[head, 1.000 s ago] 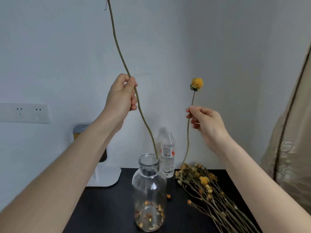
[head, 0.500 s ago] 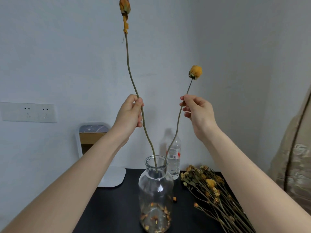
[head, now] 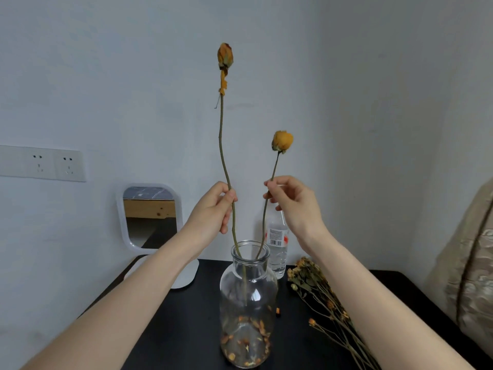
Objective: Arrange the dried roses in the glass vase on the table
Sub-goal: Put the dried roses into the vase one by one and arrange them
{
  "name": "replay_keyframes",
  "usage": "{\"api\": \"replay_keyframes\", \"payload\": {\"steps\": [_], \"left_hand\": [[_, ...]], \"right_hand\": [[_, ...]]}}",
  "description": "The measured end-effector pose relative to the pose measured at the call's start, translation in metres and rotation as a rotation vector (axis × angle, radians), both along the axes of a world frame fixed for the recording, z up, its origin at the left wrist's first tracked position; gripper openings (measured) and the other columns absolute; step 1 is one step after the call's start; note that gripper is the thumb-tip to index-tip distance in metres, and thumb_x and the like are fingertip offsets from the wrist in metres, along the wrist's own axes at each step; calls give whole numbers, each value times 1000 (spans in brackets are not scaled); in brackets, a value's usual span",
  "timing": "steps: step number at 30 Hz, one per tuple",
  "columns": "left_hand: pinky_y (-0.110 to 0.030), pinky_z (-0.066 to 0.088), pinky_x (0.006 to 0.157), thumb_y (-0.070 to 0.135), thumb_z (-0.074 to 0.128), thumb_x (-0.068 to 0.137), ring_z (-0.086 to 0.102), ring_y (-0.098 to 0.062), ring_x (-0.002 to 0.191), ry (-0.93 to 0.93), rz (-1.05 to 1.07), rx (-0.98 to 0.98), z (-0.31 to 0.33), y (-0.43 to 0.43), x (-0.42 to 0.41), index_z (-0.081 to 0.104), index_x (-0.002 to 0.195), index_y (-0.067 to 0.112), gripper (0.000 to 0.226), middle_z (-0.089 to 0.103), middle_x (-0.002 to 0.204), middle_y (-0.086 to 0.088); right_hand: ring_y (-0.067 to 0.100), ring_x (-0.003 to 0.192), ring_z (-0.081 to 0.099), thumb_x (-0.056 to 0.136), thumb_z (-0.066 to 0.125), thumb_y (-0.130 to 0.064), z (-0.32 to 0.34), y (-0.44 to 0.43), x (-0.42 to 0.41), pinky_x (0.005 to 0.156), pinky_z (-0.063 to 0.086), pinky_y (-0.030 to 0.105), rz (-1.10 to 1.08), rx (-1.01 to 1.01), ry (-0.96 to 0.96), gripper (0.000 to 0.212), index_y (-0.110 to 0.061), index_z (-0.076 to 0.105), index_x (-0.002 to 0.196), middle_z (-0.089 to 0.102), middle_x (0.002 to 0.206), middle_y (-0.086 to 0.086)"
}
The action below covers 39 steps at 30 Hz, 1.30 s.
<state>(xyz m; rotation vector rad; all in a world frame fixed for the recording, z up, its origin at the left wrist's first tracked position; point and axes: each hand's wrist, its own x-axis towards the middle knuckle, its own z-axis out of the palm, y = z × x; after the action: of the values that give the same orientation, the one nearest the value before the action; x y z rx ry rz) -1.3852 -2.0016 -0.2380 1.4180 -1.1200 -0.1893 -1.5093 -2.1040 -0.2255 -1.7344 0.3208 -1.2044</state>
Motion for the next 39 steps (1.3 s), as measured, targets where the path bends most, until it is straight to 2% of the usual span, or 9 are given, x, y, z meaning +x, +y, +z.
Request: {"api": "replay_keyframes", "payload": {"steps": [5, 11, 15, 20, 25, 28, 33, 36, 39], "left_hand": [[-17, 34, 48, 24, 44, 97, 38, -7, 52, -38, 23, 114, -17, -2, -4, 54, 78, 19, 21, 43, 62, 4], [-25, 37, 60, 29, 54, 92, 47, -13, 70, -48, 74, 225, -34, -2, -7, 60, 86, 17, 14, 52, 76, -4], [-25, 40, 61, 28, 58, 89, 53, -15, 75, -34, 100, 267, -44, -2, -6, 63, 91, 17, 12, 58, 81, -8], [-23, 37, 57, 29, 62, 87, 54, -9, 73, -27, 77, 271, -48, 0, -5, 64, 83, 26, 6, 59, 77, -2], [-22, 37, 58, 31, 63, 85, 51, -9, 70, -42, 100, 254, -50, -2, -4, 62, 86, 28, 3, 54, 73, -1], [-22, 40, 60, 34, 65, 83, 52, -9, 74, -36, 146, 239, -51, 0, -6, 56, 99, 26, 20, 54, 79, -2], [-8, 40, 57, 29, 65, 83, 51, -2, 65, -12, 299, 28, -61, 24, -34, 51, 96, 26, 20, 50, 73, 2], [-6, 40, 57, 25, 60, 85, 50, 1, 58, -28, 220, -84, -78, 45, -68, 51, 83, 30, 10, 51, 63, -1], [-8, 38, 54, 28, 57, 82, 46, 0, 51, -4, 20, -7, -107, 55, -111, 54, 80, 32, 5, 51, 59, 1]], "right_hand": [[-1, 66, 58, 89, 62, -17, -27, -2, 1, 70, 45, 13, 26, -39, 149, 8, -10, 66, 90, 65, 73, -1], [5, 73, 60, 86, 66, -16, -50, -1, 5, 72, 45, 12, 30, -23, 273, 10, -20, 70, 77, 66, 73, -9], [8, 81, 63, 85, 66, -17, -59, 0, 5, 75, 46, 14, -1, 9, 328, 10, -13, 74, 89, 69, 81, -6], [8, 88, 63, 86, 66, -19, -60, 1, 2, 80, 47, 15, -21, -33, 394, 17, -11, 74, 99, 72, 93, -2], [1, 81, 61, 85, 66, -19, -62, 2, 1, 73, 45, 9, -38, -23, 387, 16, -11, 74, 97, 70, 88, -5], [5, 82, 62, 85, 67, -18, -63, 1, -2, 74, 46, 11, -51, 7, 358, 12, -13, 74, 93, 69, 85, -7], [10, 88, 64, 86, 66, -19, -68, 1, -24, 81, 47, 17, -75, 14, 320, 5, -19, 71, 86, 71, 89, -3], [6, 82, 63, 86, 66, -20, -76, -1, -49, 72, 46, 8, -109, 9, 318, 6, -23, 70, 82, 71, 86, -4], [3, 79, 63, 85, 66, -19, -92, -8, -82, 70, 46, 6, -191, 13, 384, 6, -22, 71, 86, 71, 84, -7]]}}
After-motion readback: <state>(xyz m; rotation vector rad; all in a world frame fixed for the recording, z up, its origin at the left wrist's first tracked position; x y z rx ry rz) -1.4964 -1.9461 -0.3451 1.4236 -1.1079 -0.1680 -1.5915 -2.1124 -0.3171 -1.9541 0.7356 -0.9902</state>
